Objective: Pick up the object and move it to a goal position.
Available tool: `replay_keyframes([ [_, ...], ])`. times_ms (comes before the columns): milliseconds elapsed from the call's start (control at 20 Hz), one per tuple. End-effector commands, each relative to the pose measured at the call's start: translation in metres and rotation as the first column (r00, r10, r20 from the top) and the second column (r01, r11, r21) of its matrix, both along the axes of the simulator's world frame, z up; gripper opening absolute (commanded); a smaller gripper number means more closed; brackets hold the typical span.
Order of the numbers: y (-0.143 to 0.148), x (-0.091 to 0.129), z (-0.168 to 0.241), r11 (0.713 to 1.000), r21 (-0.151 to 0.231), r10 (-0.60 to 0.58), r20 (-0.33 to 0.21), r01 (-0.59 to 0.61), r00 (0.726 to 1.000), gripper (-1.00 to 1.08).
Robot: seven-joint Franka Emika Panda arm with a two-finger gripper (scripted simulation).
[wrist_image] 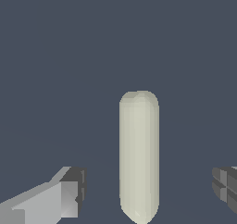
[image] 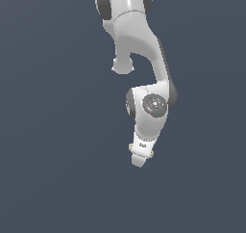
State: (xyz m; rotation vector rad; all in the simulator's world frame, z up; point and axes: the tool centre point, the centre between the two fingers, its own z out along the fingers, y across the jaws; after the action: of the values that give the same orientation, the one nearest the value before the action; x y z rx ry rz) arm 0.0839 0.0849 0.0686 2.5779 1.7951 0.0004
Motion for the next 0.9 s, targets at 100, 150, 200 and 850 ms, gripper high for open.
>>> replay_keyframes([
  [100, 0.000, 0.000, -0.013, 1.000, 0.000, 0.001, -0.001, -0.001, 1.000, 1.00],
  [150, 0.000, -0.001, -0.018, 1.000, 0.000, 0.002, -0.001, -0.002, 1.000, 1.00],
  [200, 0.000, -0.001, -0.024, 1.000, 0.000, 0.003, -0.001, -0.003, 1.000, 1.00],
  [850, 0.000, 0.000, -0.049, 1.000, 0.000, 0.005, 0.000, -0.005, 1.000, -1.00],
])
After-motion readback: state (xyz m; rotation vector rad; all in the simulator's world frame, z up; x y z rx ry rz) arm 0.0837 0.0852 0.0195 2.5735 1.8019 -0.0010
